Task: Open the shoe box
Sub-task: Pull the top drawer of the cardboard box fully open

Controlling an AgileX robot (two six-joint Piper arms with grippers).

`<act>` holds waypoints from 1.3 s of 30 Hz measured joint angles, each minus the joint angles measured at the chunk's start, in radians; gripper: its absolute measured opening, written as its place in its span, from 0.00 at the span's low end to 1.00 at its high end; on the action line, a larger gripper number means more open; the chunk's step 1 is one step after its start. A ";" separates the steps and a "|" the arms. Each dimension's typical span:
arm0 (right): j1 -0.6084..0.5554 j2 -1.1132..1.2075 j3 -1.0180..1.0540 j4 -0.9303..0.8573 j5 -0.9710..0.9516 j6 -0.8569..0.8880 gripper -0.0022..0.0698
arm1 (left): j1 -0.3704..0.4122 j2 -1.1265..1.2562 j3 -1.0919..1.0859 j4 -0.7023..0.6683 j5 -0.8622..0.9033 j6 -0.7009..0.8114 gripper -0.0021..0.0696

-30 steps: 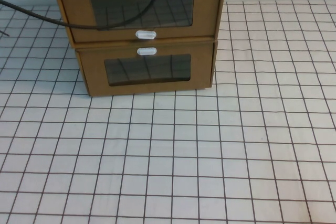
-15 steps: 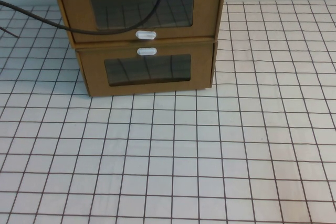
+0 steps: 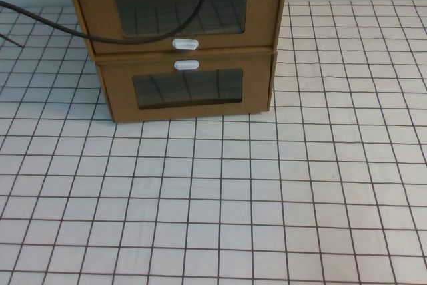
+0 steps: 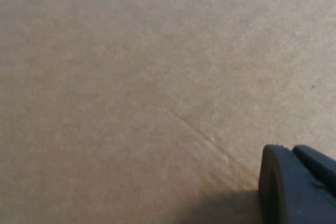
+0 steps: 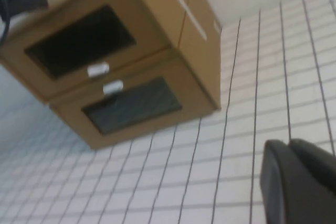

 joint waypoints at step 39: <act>0.849 1.536 -1.144 -1.301 0.245 0.242 0.07 | 0.000 0.000 0.000 0.000 0.006 0.000 0.03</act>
